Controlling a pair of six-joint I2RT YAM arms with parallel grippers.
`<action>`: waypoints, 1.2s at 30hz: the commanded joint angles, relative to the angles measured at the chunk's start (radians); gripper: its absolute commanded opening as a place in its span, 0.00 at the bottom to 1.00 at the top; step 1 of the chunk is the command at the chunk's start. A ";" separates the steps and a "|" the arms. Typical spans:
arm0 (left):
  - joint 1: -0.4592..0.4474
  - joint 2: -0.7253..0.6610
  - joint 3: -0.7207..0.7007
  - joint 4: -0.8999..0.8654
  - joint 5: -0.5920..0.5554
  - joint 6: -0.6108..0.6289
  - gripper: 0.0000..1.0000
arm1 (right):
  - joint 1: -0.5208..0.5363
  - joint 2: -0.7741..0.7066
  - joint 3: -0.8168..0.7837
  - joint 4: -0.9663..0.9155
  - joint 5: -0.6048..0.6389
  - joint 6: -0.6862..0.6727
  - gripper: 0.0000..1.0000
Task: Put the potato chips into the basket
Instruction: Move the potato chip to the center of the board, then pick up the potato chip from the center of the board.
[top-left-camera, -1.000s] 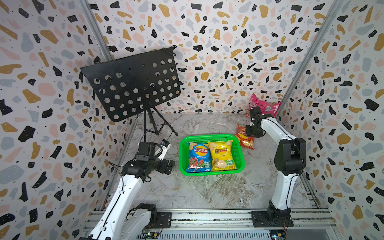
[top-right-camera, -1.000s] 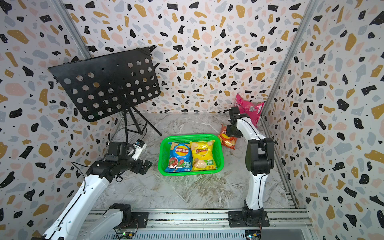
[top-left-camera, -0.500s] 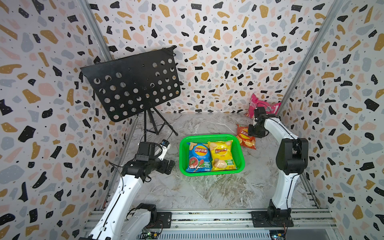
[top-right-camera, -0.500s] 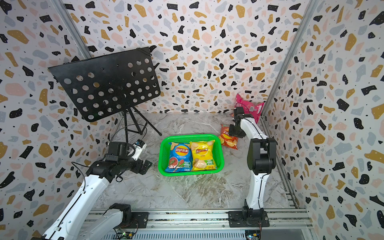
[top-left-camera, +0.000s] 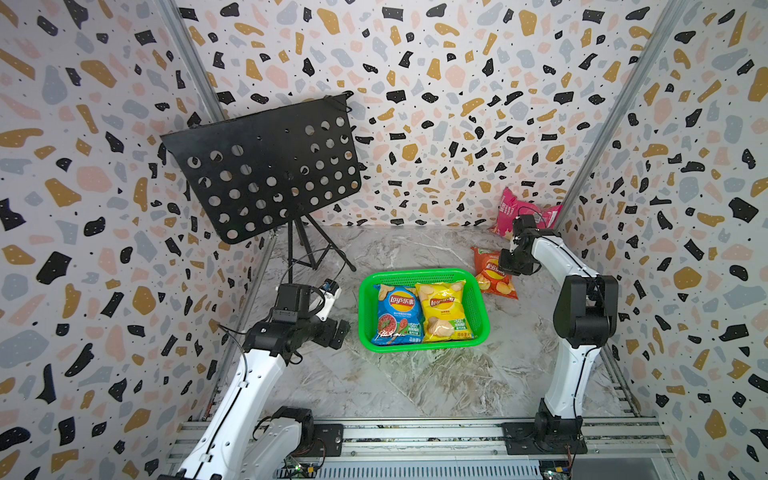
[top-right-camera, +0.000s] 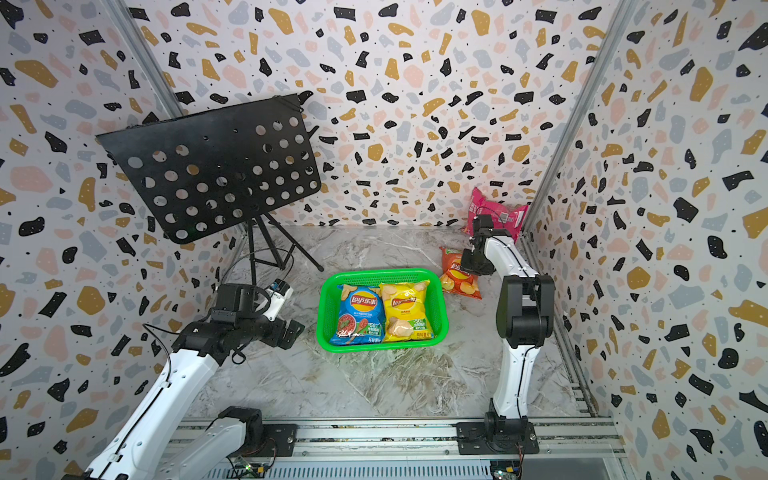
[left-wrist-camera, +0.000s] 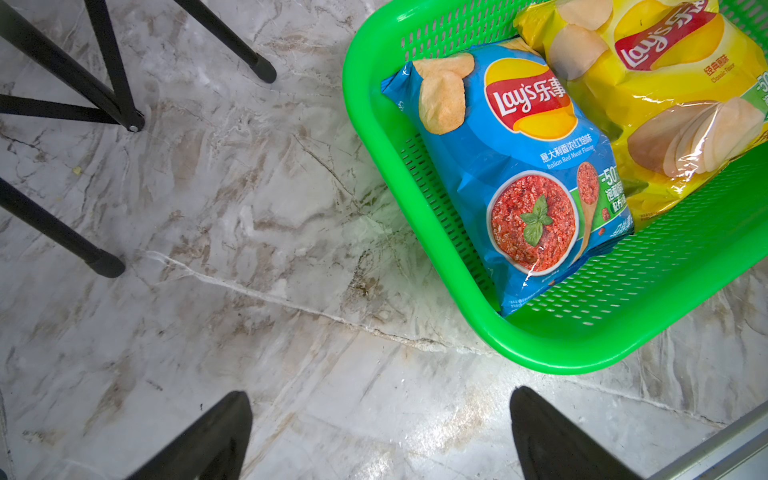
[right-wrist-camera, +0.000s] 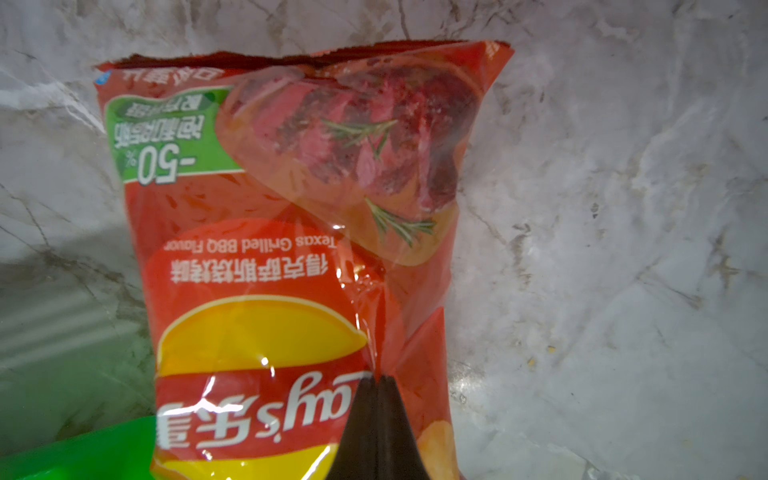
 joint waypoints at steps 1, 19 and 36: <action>0.004 -0.007 -0.009 -0.001 0.009 0.011 1.00 | -0.001 -0.105 -0.012 -0.003 -0.004 -0.013 0.00; 0.004 -0.006 -0.007 -0.001 0.011 0.013 1.00 | 0.095 -0.087 0.083 -0.106 0.106 -0.021 0.54; 0.004 -0.007 -0.009 0.001 0.003 0.011 1.00 | 0.125 0.133 0.240 -0.163 0.176 -0.037 0.53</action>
